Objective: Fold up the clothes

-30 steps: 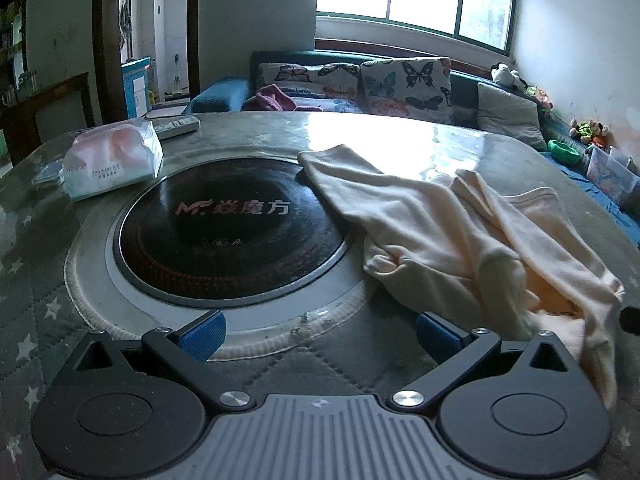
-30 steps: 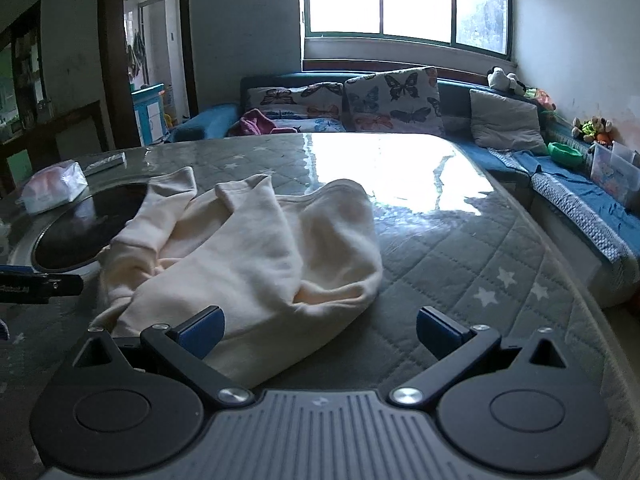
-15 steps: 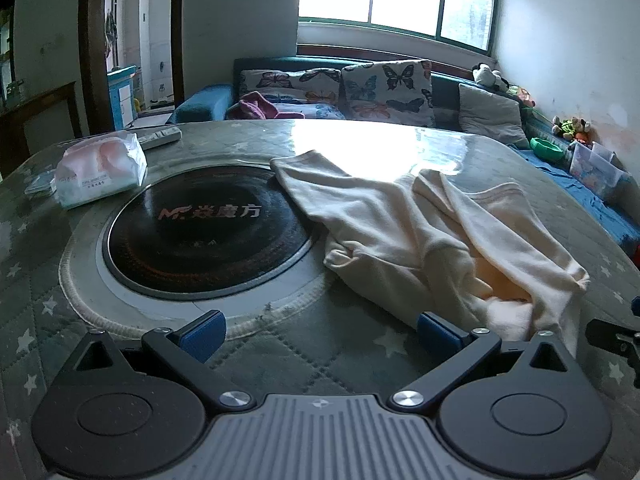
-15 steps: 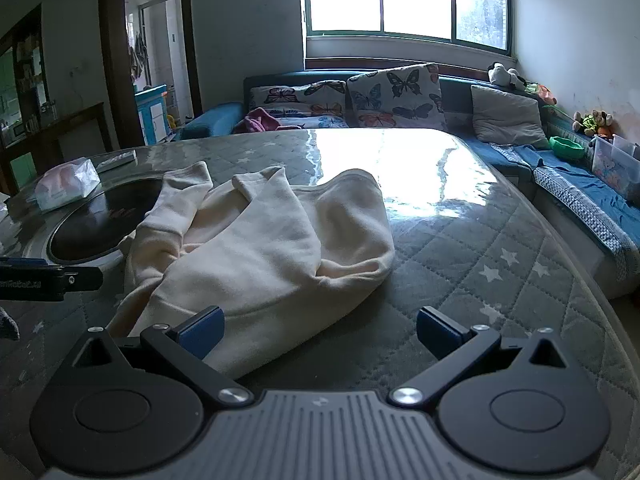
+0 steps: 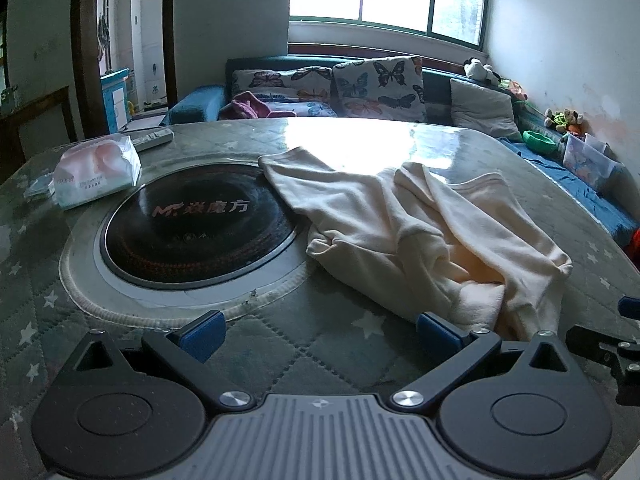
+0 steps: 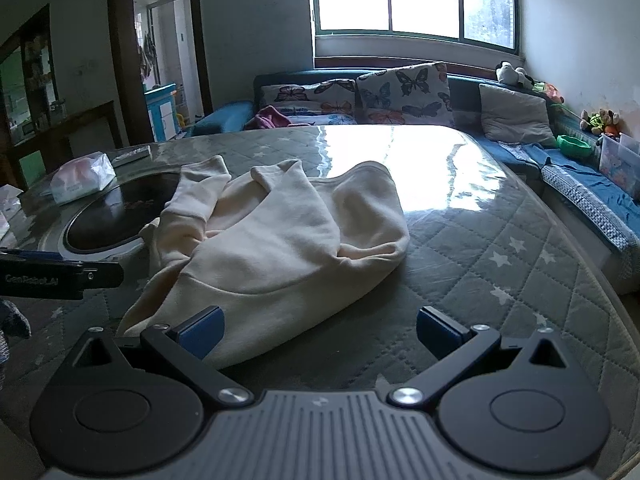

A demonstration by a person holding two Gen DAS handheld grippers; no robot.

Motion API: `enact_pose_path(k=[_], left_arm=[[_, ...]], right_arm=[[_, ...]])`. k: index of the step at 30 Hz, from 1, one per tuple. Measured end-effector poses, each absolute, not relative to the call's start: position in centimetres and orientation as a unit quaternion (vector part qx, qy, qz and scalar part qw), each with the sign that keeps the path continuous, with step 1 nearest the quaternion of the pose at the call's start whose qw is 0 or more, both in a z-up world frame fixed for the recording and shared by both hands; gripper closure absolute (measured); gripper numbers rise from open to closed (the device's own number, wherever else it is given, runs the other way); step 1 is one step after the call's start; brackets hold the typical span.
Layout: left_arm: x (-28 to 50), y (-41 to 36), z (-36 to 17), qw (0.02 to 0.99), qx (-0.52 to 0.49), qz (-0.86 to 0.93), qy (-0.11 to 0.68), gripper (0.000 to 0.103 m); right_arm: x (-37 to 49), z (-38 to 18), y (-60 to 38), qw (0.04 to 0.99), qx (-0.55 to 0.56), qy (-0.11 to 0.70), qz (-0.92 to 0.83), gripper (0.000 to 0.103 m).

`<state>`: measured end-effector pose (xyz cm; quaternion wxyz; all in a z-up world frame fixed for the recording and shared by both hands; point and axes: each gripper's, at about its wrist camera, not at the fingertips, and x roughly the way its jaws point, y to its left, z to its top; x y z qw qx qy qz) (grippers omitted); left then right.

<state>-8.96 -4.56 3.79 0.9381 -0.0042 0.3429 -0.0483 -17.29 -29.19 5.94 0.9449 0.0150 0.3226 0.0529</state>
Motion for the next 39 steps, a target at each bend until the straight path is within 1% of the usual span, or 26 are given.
enact_pose_path(k=[14,39], left_arm=[[-9.1,-5.8,3.9,0.935,0.006,-0.063,0.350,0.000],[-6.6,-6.7,4.6,0.933,0.010,-0.078,0.351,0.000]], right_arm=[[-17.3,6.1,-29.1,0.945,0.015,0.323,0.054,0.000],[-15.3,6.7,-28.8,0.943,0.001,0.325,0.065,0.000]])
